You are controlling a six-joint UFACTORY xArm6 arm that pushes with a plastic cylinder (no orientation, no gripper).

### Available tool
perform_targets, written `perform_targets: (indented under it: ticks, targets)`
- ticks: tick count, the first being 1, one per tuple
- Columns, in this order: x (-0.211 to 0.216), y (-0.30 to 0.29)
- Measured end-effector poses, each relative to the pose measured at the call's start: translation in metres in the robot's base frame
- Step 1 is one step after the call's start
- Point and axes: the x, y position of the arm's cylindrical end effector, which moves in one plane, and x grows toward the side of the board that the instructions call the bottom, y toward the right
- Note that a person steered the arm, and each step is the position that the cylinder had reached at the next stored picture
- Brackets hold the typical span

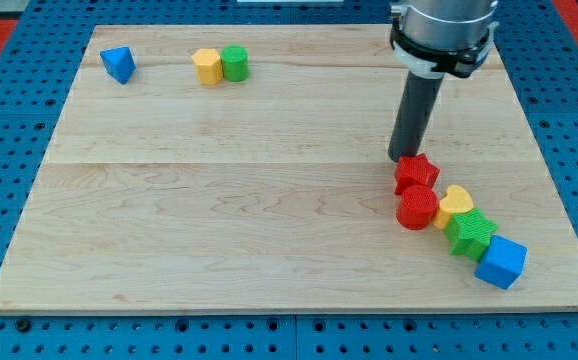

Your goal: Move the blue triangle upwards

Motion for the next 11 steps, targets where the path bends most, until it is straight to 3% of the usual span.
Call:
perform_targets:
  ticks: [3,4,5,7,8,11]
  targets:
    - [0.035,-0.003]
    - [-0.004,-0.028]
    - [-0.038,-0.119]
    - [-0.106,-0.364]
    - [-0.121,-0.426]
    - [-0.147,-0.355]
